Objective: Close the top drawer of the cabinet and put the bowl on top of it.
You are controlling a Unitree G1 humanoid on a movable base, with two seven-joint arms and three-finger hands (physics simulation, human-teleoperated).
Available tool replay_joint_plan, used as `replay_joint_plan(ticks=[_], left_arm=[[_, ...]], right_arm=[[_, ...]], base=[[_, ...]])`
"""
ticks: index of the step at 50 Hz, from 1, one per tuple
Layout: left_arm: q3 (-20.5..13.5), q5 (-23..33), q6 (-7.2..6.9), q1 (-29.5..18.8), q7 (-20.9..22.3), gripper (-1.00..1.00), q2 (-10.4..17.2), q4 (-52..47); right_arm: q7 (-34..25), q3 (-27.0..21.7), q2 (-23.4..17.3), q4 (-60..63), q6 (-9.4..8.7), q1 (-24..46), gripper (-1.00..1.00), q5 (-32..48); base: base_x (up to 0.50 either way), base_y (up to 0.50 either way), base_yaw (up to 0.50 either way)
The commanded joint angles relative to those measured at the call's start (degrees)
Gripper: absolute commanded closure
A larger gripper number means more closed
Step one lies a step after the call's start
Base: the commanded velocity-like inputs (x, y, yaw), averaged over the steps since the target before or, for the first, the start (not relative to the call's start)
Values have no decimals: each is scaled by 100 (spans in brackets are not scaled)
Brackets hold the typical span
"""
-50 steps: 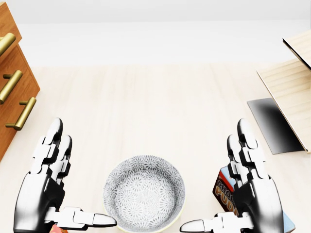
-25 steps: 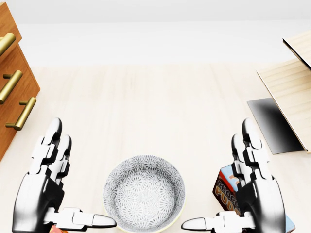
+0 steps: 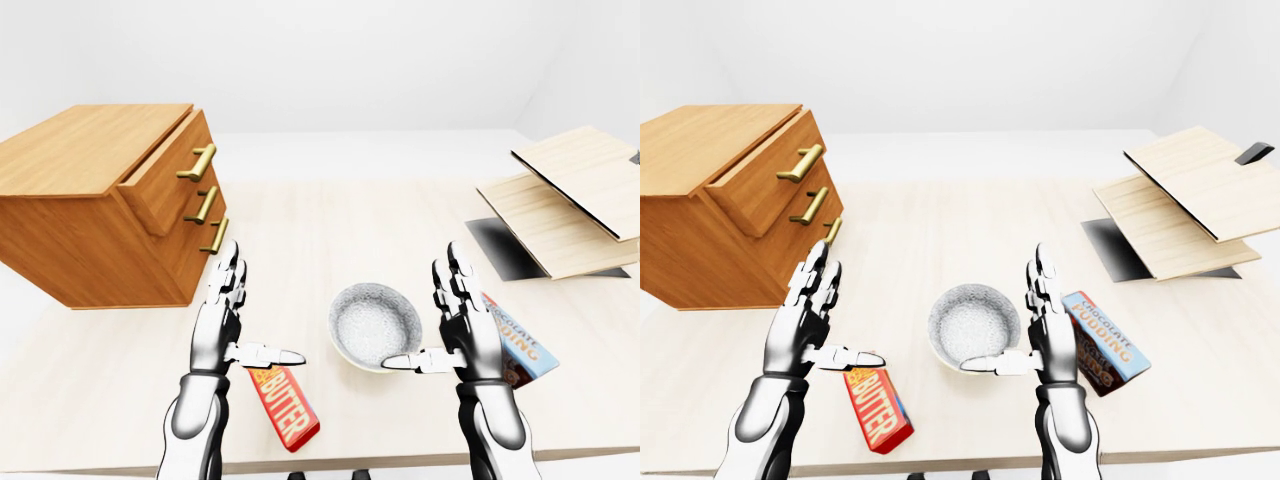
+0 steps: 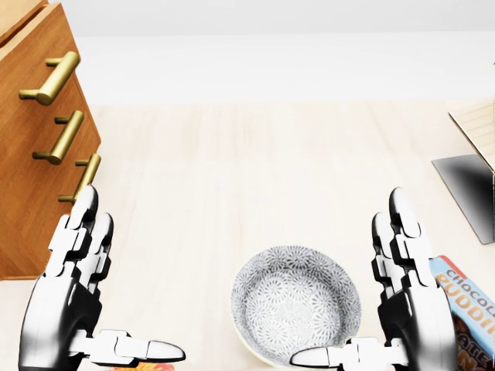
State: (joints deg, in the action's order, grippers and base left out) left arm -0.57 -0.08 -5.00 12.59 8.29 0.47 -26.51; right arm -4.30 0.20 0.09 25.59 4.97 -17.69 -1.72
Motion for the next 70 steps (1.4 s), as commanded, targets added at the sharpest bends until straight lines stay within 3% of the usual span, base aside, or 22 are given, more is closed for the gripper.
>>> replay_joint_plan(ticks=[1,17,20,21,31,42,62,70], left_arm=[[1,7,0,-9,-4,-100,3,31],[-8,0,0,-73,-6,-100,6,162],[38,33,0,-173,6,-100,14,369],[95,81,0,-277,32,-100,28,554],[261,303,0,-558,28,-100,44,874],[394,423,0,-821,35,-100,12,906],[175,392,0,-2133,-10,-100,29,1367],[70,101,0,-2703,81,-100,57,2115]], right_arm=[[-43,-18,3,7,-17,7,-100,-53],[-112,-21,3,61,-41,-28,-100,-123],[-367,-26,-42,251,-288,-109,-100,-423],[-368,-63,-21,313,-182,-159,-100,-434],[-473,-242,44,489,-213,-185,-100,-583],[-494,-262,82,599,-127,-281,-100,-547],[-649,-461,163,845,3,-443,-100,-670],[-699,-618,240,992,3,-521,-100,-803]], base=[[0,50,0],[0,48,0],[0,2,0],[0,0,0],[0,0,0],[0,0,0],[0,0,0],[0,0,0]])
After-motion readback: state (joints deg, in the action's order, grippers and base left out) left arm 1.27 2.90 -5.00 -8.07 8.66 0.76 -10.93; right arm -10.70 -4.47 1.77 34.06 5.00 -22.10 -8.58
